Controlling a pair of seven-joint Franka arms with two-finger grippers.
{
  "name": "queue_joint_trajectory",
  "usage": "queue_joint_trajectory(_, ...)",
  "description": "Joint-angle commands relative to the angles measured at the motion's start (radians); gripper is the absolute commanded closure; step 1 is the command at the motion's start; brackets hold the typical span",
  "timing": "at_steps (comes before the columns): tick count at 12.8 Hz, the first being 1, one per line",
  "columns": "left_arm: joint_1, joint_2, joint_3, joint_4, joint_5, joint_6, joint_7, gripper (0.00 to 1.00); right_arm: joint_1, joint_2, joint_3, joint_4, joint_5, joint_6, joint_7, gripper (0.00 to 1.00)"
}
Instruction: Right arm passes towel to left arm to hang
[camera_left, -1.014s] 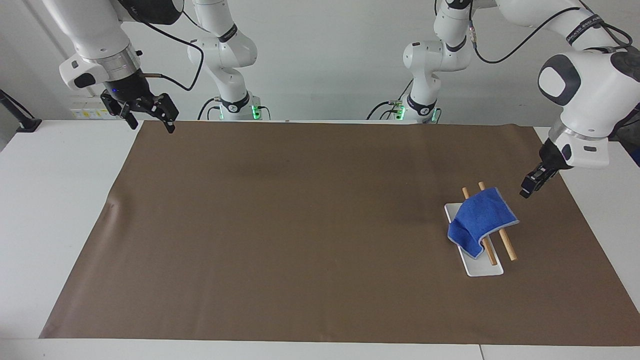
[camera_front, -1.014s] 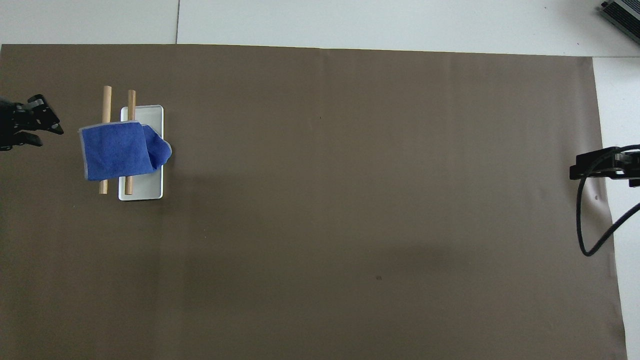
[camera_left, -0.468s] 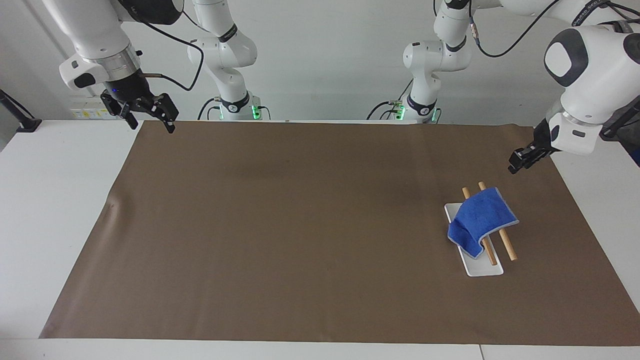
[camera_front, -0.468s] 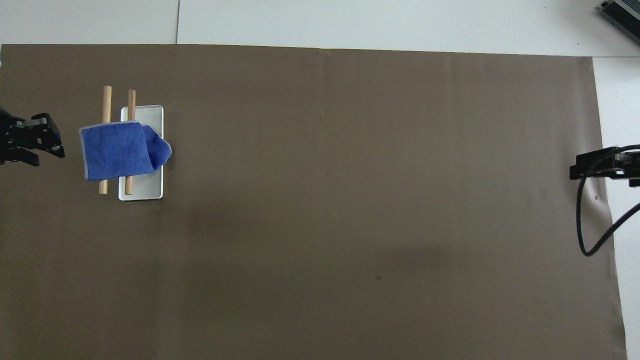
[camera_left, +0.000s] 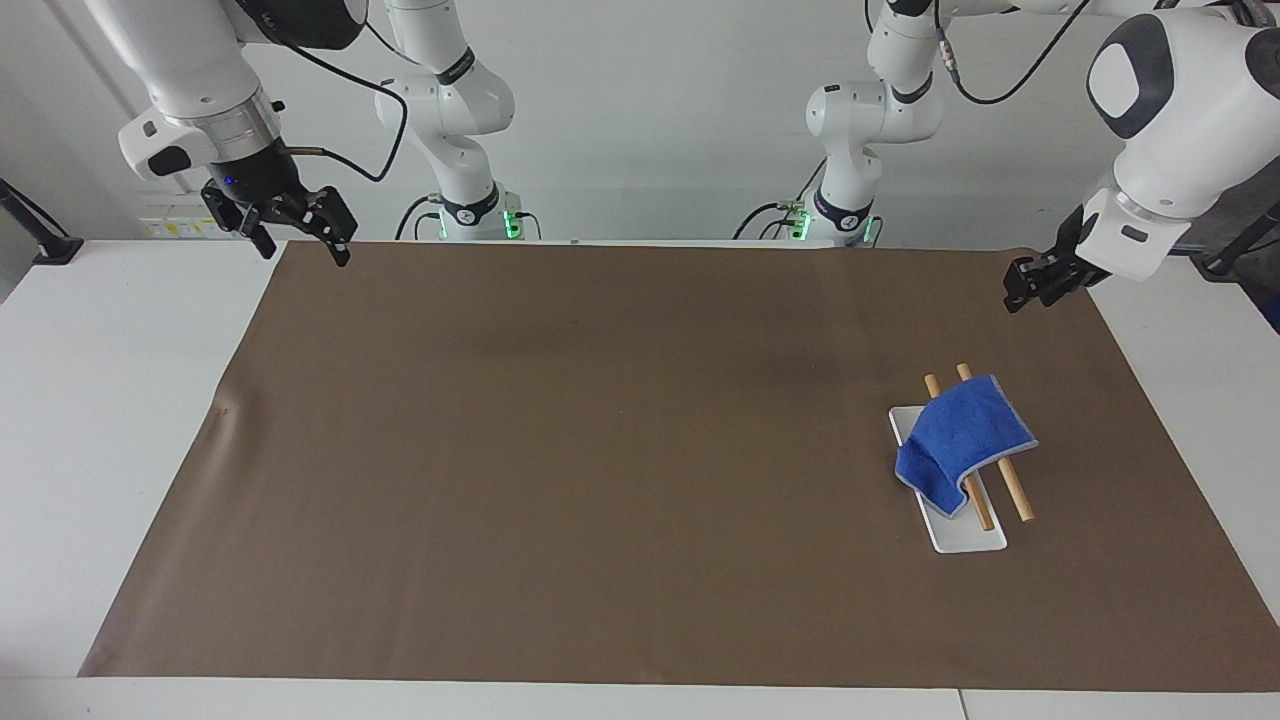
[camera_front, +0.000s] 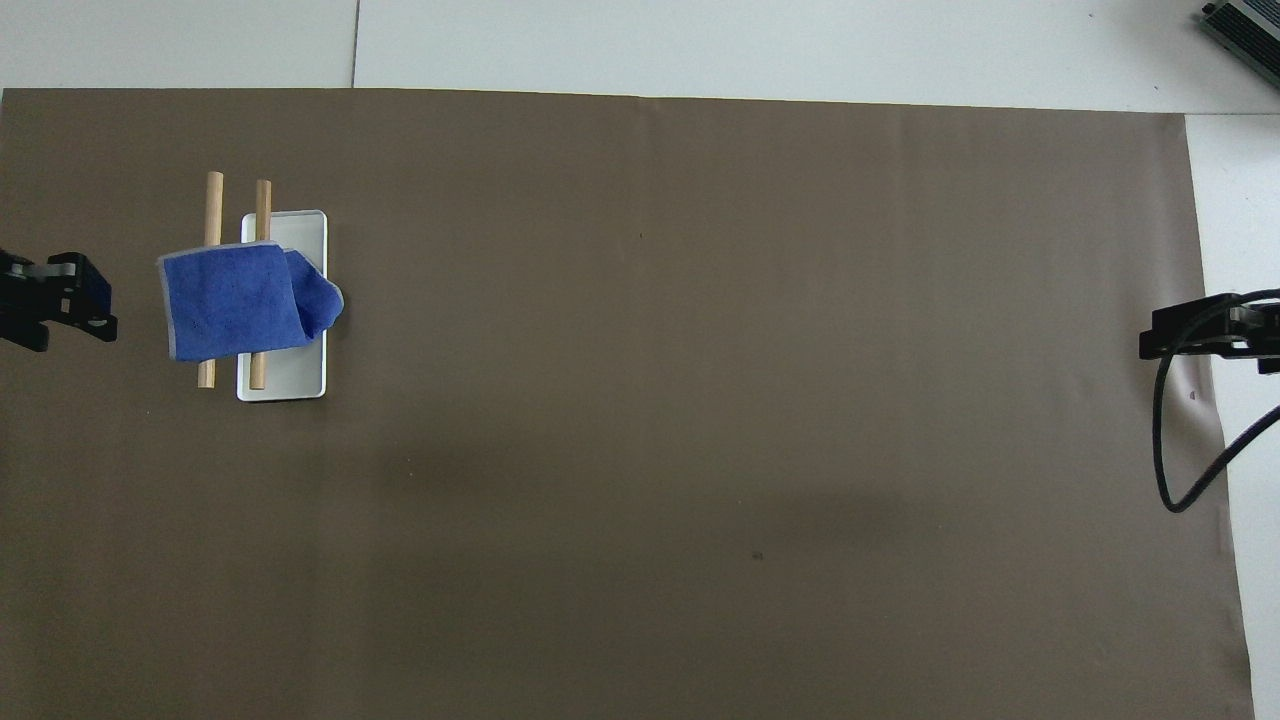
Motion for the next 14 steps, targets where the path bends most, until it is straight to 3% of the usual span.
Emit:
queue_joint_trajectory(1, -0.004, -0.015, 0.002, 0.008, 0.010, 0.008, 0.019, 0.00, -0.009, -0.023, 0.004, -0.029, 0.018, 0.015, 0.005, 0.00)
queue_joint_trajectory(4, -0.004, -0.053, 0.005, -0.003, 0.007, 0.048, 0.028, 0.00, -0.010, -0.023, 0.004, -0.029, 0.020, 0.015, 0.005, 0.00)
queue_joint_trajectory(7, 0.000, -0.051, 0.008, -0.021, 0.008, 0.196, 0.019, 0.00, -0.009, -0.023, 0.004, -0.029, 0.020, 0.015, 0.005, 0.00)
queue_joint_trajectory(14, 0.003, -0.071, 0.008, -0.063, 0.008, 0.191, 0.019, 0.00, -0.009, -0.023, 0.004, -0.029, 0.020, 0.015, 0.005, 0.00)
